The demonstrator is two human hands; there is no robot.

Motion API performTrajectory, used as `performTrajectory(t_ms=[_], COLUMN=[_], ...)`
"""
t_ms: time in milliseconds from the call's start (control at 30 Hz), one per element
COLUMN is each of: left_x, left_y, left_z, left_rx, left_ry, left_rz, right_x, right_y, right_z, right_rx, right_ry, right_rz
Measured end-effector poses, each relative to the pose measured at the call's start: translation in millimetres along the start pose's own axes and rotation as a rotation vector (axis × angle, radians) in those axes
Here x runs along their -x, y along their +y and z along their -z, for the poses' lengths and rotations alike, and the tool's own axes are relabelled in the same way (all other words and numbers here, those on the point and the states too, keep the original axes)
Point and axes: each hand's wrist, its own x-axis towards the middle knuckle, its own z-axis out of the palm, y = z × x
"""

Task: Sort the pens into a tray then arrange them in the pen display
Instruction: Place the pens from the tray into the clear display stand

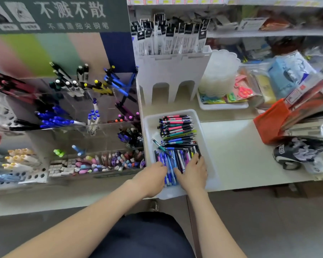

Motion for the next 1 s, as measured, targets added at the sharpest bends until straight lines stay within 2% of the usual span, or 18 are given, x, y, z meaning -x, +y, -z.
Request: performTrajectory(t_ms=[200,467,633,867,1000], left_x=[-27.6,-77.3,-83.8,-78.4,-73.8], left_y=[6.8,8.3,13.8,13.3,11.0], left_z=[-13.8,-22.0,-9.8,-6.2,-7.8], left_rx=[-0.239,-0.382,-0.364,-0.536,-0.546], left_ry=[0.008,-0.019,0.097,0.083,0.075], left_rz=[-0.073,0.069,0.104,-0.008,-0.108], right_x=[-4.2,-18.2,-16.9,-24.3,-27.7], right_y=[-11.6,-0.5,-1.2,-5.7,-2.3], right_z=[-1.3,-2.6,-8.9,3.6,7.2], right_rx=[0.088,0.096,0.160,0.040,0.070], right_ry=[0.046,0.052,0.083,-0.013,-0.054], right_rz=[-0.062,-0.054,-0.019,-0.041,0.005])
